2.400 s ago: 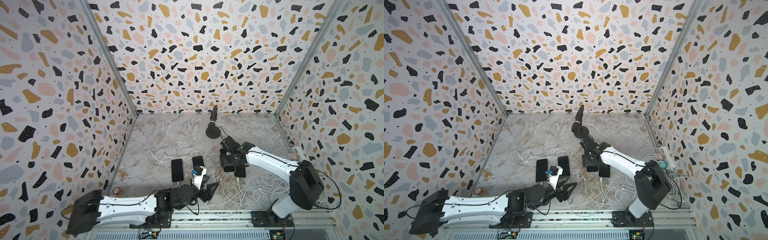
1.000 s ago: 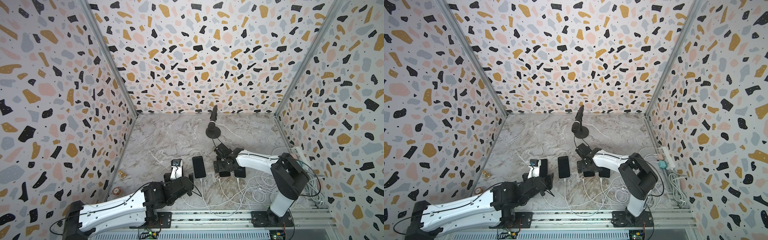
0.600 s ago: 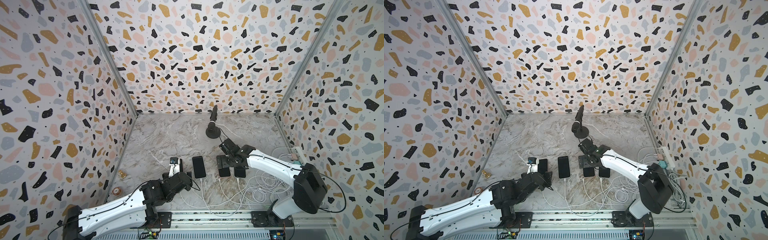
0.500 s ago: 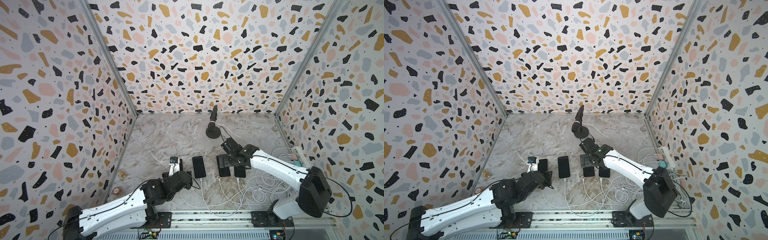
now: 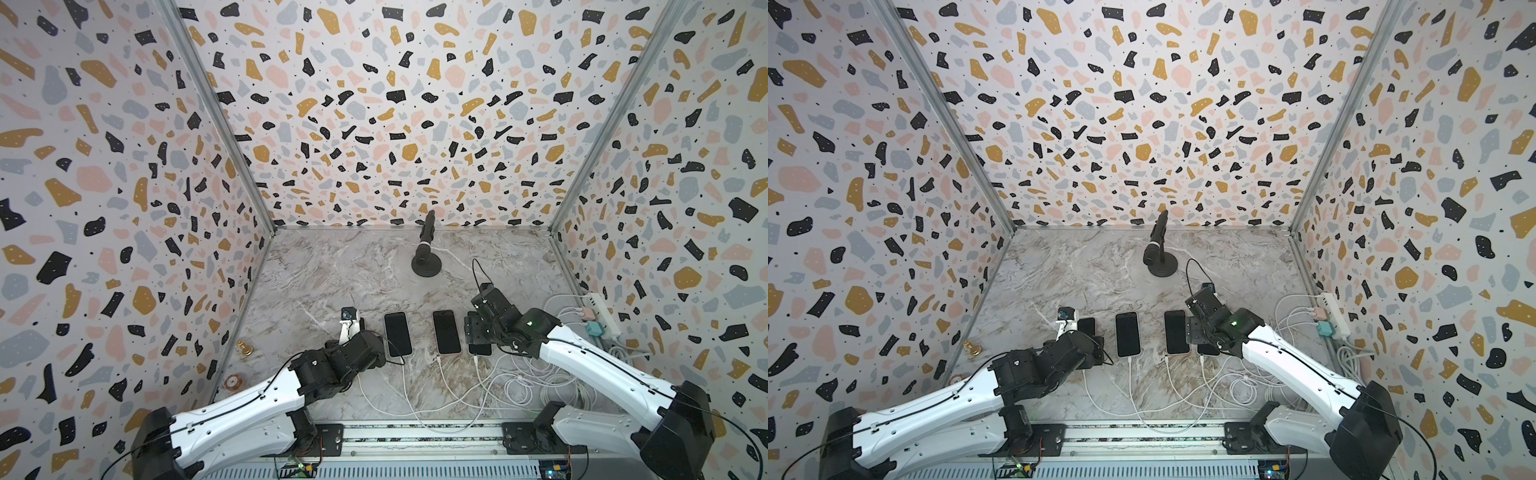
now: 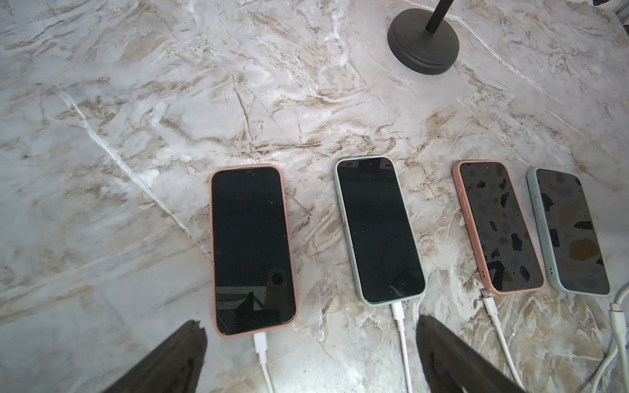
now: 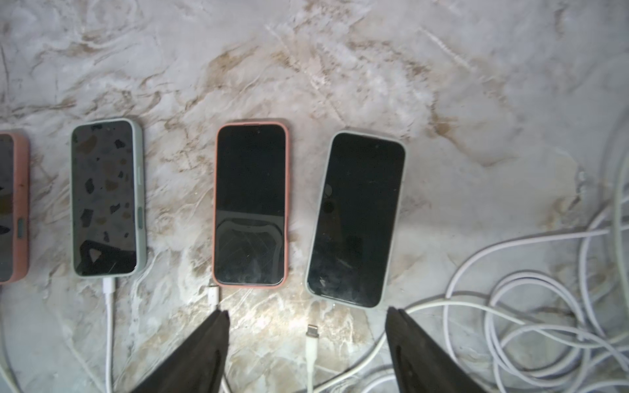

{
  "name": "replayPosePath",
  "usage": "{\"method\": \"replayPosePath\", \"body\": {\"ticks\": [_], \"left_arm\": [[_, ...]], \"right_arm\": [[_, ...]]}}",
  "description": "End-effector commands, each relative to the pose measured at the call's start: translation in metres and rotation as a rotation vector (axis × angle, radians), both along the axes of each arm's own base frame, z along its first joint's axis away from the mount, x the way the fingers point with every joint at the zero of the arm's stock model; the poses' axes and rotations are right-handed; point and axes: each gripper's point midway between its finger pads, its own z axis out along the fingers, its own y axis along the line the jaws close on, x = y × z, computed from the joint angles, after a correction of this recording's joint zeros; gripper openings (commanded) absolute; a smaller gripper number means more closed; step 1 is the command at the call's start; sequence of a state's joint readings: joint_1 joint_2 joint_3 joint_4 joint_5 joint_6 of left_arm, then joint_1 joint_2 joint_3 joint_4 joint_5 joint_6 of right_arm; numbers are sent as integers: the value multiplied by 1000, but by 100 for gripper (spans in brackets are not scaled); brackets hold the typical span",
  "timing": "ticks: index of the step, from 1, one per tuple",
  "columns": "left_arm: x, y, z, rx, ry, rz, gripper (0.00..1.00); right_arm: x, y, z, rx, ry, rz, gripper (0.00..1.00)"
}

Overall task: Unplug the charging cable from the phone
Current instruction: Pick up the phone at the center of the board.

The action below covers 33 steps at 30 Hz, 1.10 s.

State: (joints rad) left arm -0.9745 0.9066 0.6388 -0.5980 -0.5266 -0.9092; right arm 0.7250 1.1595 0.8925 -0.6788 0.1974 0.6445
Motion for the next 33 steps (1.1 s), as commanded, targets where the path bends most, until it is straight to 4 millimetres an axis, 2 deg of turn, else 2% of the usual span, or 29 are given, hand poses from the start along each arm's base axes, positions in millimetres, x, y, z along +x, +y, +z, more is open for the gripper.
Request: {"method": "replayPosePath", "body": {"ticks": [1, 5, 8, 12, 20, 27, 33], "left_arm": [[7, -8, 4, -2, 31, -7, 100], [11, -29, -8, 71, 132, -116, 100], [18, -36, -15, 104, 167, -102, 100], [28, -53, -27, 104, 202, -84, 100], [46, -91, -52, 99, 258, -108, 100], [55, -100, -72, 115, 299, -53, 100], [65, -101, -77, 168, 302, -7, 100]], "right_arm": [[-6, 13, 0, 87, 14, 24, 80], [-15, 0, -16, 65, 29, -5, 81], [-20, -8, -21, 32, 39, -17, 81], [-23, -15, -17, 25, 24, -23, 81], [-29, -15, -13, 80, 9, -25, 84], [-35, -11, -14, 141, 6, -15, 87], [-37, -8, -16, 158, 14, -7, 87]]}}
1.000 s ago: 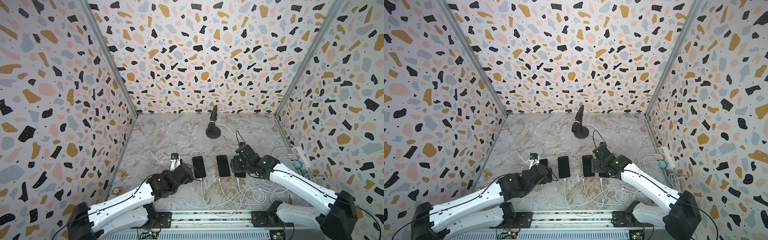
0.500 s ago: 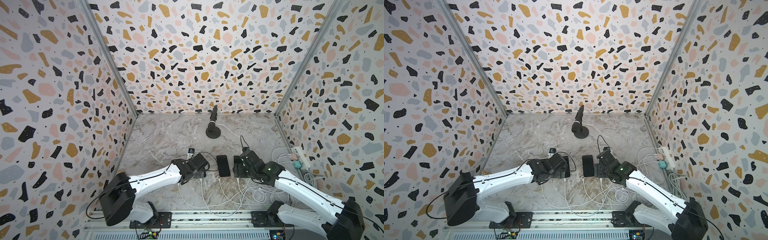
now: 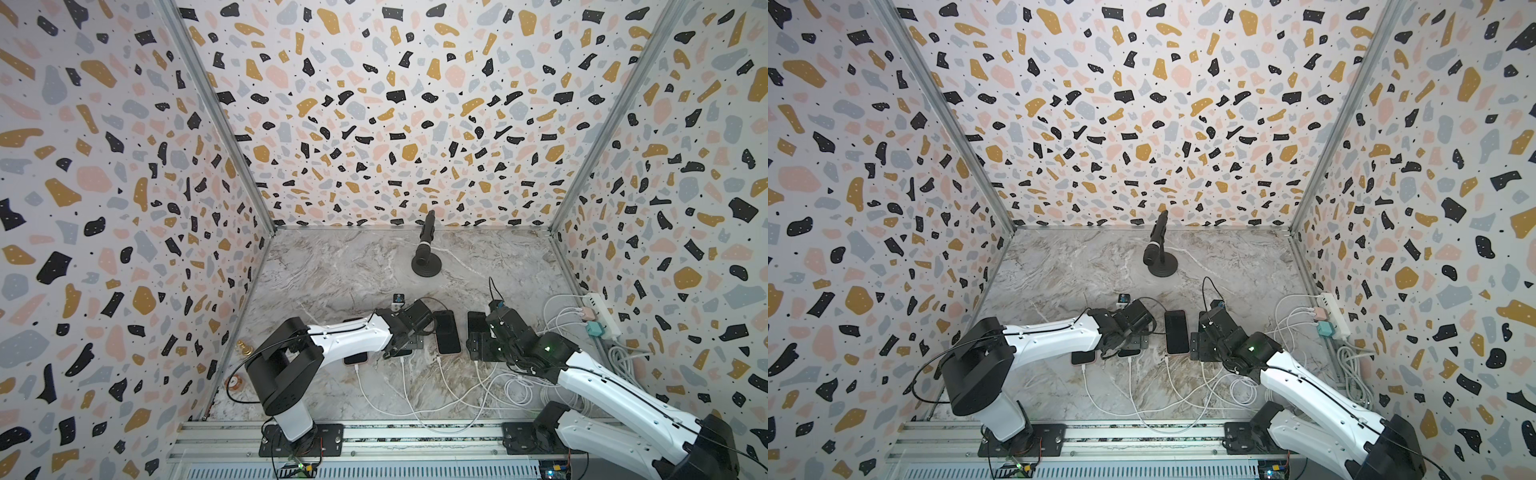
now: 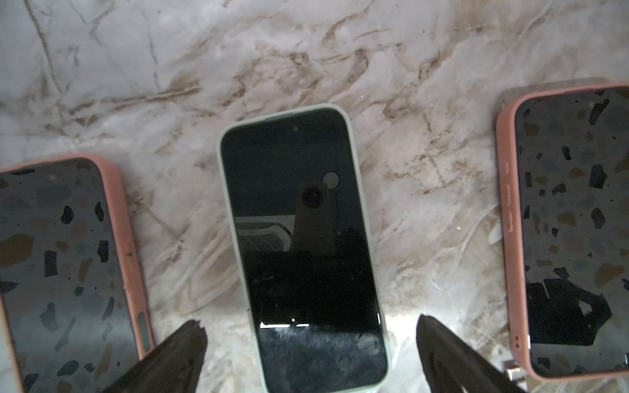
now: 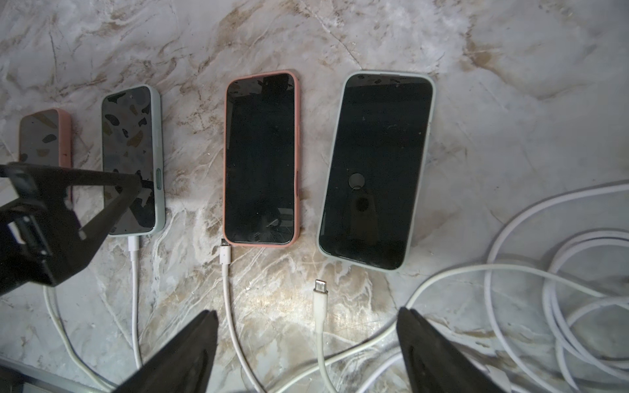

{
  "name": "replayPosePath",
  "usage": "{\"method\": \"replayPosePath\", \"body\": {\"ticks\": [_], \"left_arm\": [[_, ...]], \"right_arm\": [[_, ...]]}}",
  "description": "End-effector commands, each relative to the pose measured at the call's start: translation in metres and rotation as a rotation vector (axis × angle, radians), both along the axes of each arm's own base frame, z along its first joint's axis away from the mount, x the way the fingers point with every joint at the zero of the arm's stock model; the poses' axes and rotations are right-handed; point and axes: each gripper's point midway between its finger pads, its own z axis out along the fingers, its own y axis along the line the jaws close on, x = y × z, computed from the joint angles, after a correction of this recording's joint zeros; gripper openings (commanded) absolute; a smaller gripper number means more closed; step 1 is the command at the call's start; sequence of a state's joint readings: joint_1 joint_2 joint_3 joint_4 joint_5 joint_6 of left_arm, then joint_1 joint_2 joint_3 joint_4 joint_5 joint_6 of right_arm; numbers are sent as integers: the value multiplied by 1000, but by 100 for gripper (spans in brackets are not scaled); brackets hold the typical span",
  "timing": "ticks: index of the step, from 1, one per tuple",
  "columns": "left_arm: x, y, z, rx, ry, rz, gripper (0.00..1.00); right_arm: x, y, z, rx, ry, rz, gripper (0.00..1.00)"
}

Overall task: Unplug the charging cable from the phone
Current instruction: Pick up the phone at the center of the board.

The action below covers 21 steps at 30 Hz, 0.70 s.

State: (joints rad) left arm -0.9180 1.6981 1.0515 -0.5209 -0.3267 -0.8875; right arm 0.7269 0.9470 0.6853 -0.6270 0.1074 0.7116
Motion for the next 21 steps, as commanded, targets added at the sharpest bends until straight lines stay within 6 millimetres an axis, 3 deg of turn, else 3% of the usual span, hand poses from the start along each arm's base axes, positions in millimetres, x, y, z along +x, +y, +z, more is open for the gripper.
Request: {"method": "replayPosePath", "body": {"ticks": [1, 21], "left_arm": [[10, 2, 3, 37, -18, 44, 100], [4, 4, -37, 4, 66, 113, 97]], "right_arm": [[0, 4, 5, 30, -9, 2, 87], [-4, 6, 4, 56, -2, 11, 87]]}}
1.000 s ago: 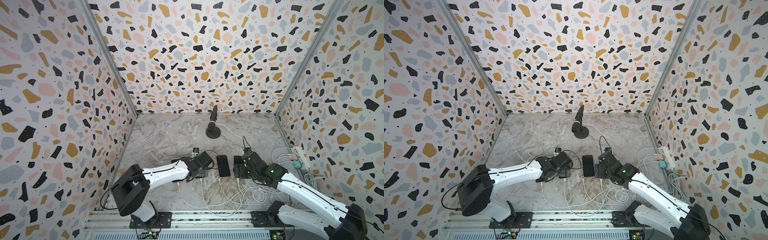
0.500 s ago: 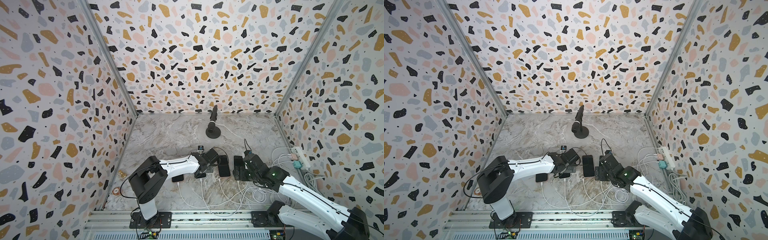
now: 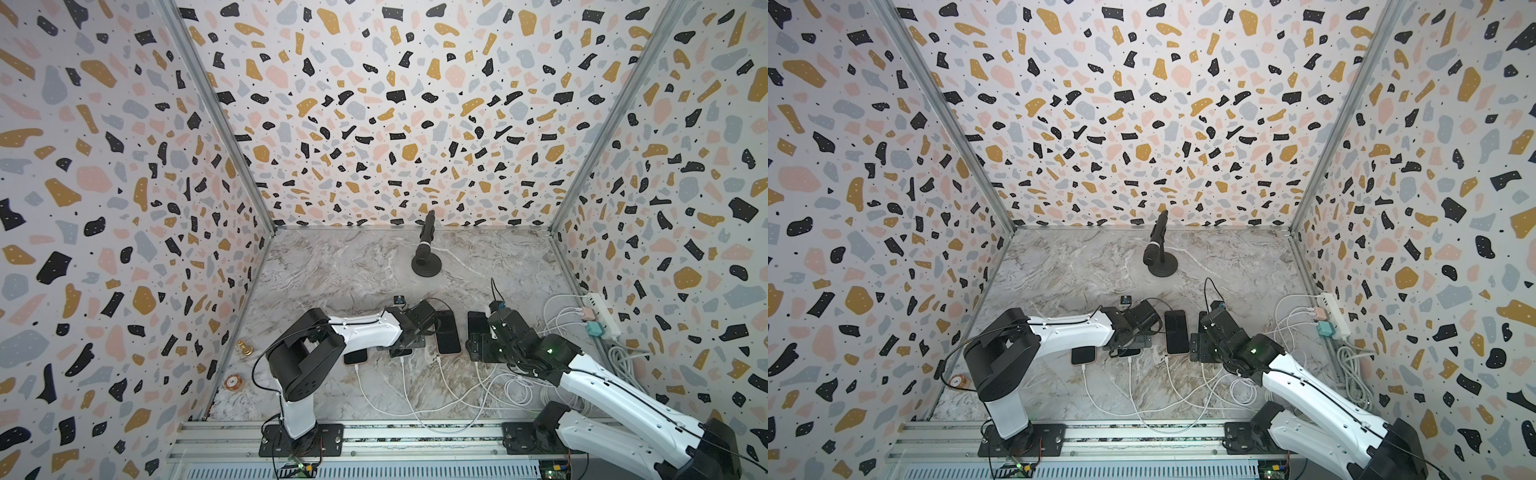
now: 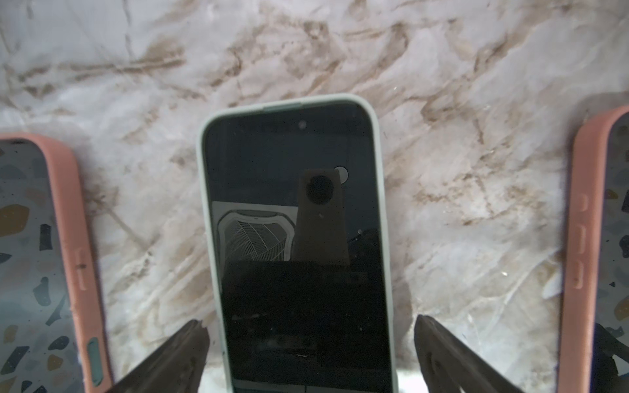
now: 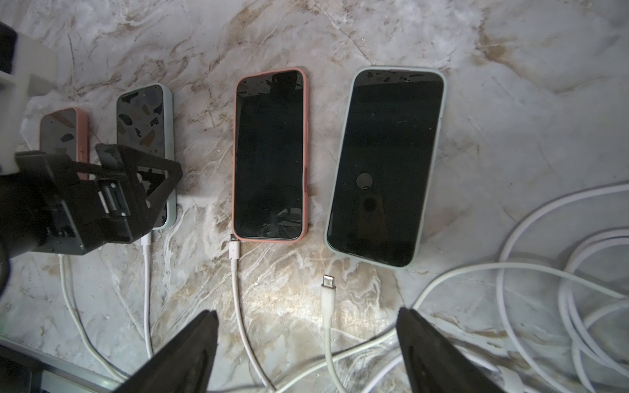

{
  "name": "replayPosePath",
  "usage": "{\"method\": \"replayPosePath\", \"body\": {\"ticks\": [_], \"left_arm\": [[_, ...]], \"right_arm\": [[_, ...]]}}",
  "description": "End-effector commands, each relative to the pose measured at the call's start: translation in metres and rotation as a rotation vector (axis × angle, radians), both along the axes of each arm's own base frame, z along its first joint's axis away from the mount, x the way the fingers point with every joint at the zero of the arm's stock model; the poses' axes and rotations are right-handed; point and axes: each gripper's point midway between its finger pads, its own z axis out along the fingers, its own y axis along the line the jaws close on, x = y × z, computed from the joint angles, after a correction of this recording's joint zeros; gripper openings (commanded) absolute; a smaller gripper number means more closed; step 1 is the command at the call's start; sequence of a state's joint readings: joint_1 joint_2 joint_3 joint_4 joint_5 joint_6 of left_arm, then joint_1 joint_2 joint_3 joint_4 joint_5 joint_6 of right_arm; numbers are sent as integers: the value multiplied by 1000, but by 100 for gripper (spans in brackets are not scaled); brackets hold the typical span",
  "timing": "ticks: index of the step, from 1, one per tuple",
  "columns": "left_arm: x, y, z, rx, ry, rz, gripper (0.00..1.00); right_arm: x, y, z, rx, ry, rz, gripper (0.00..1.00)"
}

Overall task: Unplug the charging cable from the phone
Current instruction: Pick up the phone at the center of the board.

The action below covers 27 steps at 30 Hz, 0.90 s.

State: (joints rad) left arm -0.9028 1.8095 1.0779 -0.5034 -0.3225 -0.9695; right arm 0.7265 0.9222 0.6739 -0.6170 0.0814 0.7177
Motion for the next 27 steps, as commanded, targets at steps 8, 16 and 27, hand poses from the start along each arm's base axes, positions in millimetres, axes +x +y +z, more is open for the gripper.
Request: {"method": "replayPosePath", "body": {"ticks": [8, 16, 27], "left_arm": [[-7, 8, -15, -10, 57, 41, 90], [-10, 7, -19, -23, 66, 24, 75], [-4, -10, 26, -189, -84, -27, 64]], "right_arm": [[-1, 6, 2, 36, 7, 3, 87], [-5, 15, -5, 86, 21, 25, 87], [0, 20, 0, -47, -102, 95, 86]]}}
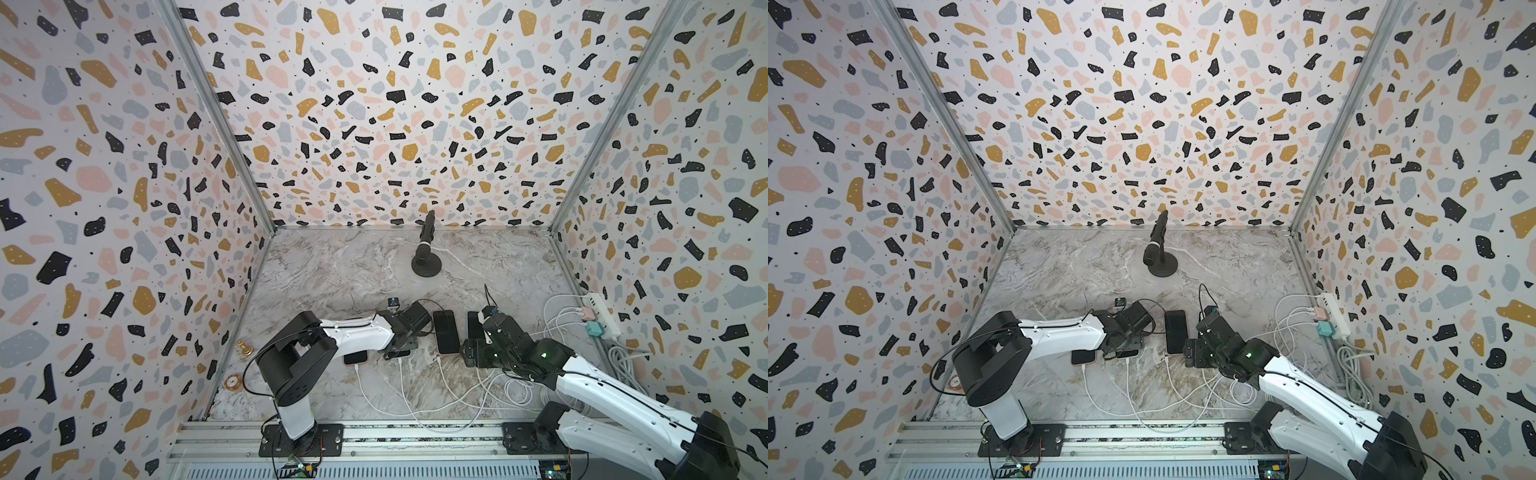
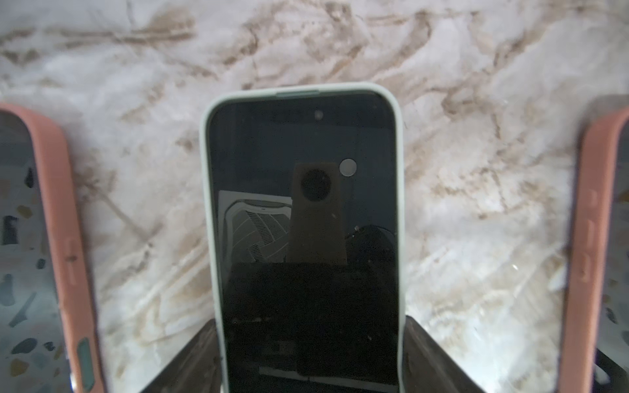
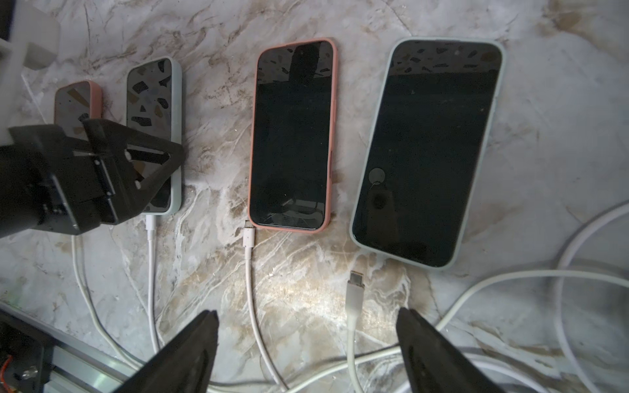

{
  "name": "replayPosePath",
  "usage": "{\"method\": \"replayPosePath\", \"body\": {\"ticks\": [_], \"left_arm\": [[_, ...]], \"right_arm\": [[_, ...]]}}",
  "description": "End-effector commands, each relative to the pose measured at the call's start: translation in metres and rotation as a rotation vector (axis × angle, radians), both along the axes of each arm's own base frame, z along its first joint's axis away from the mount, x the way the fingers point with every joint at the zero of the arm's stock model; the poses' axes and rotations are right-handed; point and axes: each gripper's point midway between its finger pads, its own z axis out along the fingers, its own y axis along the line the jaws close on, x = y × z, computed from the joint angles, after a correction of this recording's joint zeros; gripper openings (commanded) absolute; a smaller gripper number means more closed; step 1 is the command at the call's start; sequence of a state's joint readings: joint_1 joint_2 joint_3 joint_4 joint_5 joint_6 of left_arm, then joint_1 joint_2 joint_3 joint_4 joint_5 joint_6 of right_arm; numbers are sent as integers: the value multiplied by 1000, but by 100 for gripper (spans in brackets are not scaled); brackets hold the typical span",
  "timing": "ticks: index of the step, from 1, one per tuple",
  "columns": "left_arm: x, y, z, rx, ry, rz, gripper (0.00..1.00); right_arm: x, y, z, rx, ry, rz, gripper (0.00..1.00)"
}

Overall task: Unplug the charging cable from the phone
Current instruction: Pick up the phone at the center of the board, then remove the charging cable from the phone.

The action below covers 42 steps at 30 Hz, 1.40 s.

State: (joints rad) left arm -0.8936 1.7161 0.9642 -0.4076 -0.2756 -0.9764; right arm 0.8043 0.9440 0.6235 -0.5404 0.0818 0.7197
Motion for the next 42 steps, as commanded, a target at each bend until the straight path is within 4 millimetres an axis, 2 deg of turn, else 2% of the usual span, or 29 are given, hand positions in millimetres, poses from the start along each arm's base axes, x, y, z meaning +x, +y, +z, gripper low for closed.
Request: {"method": "replayPosePath", "body": {"ticks": [1, 5, 8, 10, 14, 17, 21, 26, 32, 42], "left_arm": [[6, -16, 28, -119, -92, -29, 63], [7, -18, 48, -197, -170, -20, 62], [10, -23, 65, -273, -234, -15, 63], [10, -24, 77, -309, -272, -13, 63], [11, -22, 94, -349, -329, 1, 62], [10, -16, 101, -376, -362, 26, 62], [10, -10, 112, -400, -397, 52, 61], [10, -7, 115, -402, -388, 79, 61], [9, -3, 118, -425, -390, 117, 61], [8, 9, 139, -473, -462, 147, 61]], "right_arm": [[10, 5, 15, -51, -136, 39, 85], [15, 6, 26, -6, -269, 44, 86], [14, 12, 34, 68, -301, 51, 89], [8, 25, 36, 120, -277, 101, 88], [-9, 65, 26, 249, -193, 264, 84], [-16, 79, 15, 284, -173, 310, 82], [-26, 101, 21, 341, -218, 373, 82], [-35, 120, 16, 372, -226, 435, 80], [-37, 134, 8, 368, -221, 489, 74], [-42, 143, 12, 401, -234, 546, 69]]}}
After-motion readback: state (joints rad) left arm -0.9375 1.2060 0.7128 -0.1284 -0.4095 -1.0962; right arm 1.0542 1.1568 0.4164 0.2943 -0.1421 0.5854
